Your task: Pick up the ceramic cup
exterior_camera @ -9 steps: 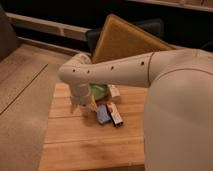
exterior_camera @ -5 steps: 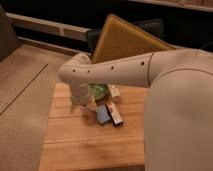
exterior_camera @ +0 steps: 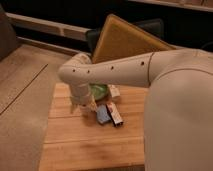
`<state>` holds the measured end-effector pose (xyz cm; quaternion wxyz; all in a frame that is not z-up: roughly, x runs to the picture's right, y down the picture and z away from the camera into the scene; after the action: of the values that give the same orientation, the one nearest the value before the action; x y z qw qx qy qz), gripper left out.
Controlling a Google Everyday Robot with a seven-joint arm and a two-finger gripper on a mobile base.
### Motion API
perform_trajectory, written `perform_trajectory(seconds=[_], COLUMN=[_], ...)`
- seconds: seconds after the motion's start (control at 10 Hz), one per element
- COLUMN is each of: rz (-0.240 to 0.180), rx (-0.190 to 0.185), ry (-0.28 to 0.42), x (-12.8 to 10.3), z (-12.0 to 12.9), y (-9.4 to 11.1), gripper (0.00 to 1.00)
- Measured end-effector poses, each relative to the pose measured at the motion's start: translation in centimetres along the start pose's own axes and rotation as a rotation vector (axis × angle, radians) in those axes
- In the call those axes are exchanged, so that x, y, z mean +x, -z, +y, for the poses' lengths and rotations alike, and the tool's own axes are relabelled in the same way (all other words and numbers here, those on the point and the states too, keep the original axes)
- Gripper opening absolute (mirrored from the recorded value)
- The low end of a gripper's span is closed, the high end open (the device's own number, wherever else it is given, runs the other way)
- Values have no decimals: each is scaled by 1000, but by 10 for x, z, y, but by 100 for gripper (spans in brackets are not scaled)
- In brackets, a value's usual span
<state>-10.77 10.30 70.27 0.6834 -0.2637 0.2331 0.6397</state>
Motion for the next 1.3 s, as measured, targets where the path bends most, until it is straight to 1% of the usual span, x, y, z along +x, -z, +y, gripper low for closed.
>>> perform_trajectory(seconds=[1.1, 1.2, 1.3], rz=[0, -4, -24], rx=[0, 4, 12], ry=[1, 6, 28], x=[0, 0, -6], z=[0, 1, 2], y=[0, 1, 7], gripper=[65, 65, 65])
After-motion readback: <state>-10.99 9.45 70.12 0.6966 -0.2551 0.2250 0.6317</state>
